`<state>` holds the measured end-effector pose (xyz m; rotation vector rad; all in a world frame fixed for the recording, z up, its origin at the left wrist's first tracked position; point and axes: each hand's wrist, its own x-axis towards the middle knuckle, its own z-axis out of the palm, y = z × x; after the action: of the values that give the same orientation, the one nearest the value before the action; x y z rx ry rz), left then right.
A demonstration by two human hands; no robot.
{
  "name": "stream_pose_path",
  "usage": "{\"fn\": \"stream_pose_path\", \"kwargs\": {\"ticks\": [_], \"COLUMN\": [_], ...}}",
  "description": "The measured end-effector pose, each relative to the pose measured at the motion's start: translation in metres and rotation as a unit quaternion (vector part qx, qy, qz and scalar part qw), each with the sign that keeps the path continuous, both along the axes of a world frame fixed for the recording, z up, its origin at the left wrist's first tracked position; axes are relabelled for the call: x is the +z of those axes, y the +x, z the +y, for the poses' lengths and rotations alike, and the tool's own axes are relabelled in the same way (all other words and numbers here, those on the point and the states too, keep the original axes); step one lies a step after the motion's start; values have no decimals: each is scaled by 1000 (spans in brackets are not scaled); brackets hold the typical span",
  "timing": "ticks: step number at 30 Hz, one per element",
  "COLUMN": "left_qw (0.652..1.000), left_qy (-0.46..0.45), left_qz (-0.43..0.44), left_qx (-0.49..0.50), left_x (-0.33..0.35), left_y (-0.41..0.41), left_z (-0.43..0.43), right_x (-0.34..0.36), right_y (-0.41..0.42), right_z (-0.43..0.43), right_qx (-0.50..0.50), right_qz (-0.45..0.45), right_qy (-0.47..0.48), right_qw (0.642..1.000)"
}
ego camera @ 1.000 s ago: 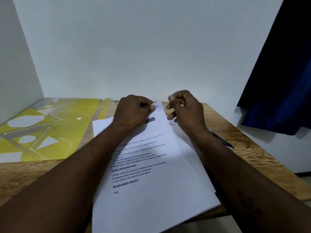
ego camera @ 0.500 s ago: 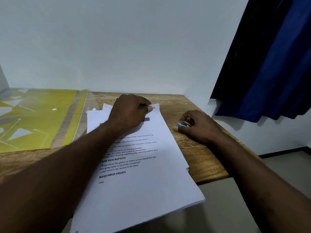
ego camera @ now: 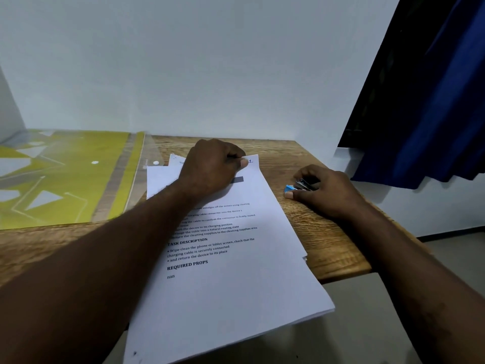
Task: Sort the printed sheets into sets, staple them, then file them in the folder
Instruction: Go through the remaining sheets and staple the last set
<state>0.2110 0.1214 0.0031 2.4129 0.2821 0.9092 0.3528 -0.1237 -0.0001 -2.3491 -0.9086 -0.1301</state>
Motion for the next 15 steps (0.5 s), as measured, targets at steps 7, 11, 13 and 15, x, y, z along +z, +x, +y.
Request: {"fn": "stream_pose_path", "kwargs": {"ticks": [7, 11, 13, 15], "left_qw": [1000, 1000, 1000, 1000], "left_qy": [-7, -2, -3, -5], "left_qz": [6, 6, 8, 13], "left_qx": [-7, -8, -6, -5], "left_x": [-1, -2, -1, -1], "left_y": [0, 0, -1, -2], "left_z": [2, 5, 4, 3], "right_x": [-1, -3, -3, -3], "right_y": [2, 1, -1, -3], "right_z": [0, 0, 0, 1], "right_qx": [-32, -23, -18, -14], "right_qz": [-9, -18, -24, -24], "right_qy": [-2, 3, 10, 16], "right_qw": [999, 1000, 1000, 999]}}
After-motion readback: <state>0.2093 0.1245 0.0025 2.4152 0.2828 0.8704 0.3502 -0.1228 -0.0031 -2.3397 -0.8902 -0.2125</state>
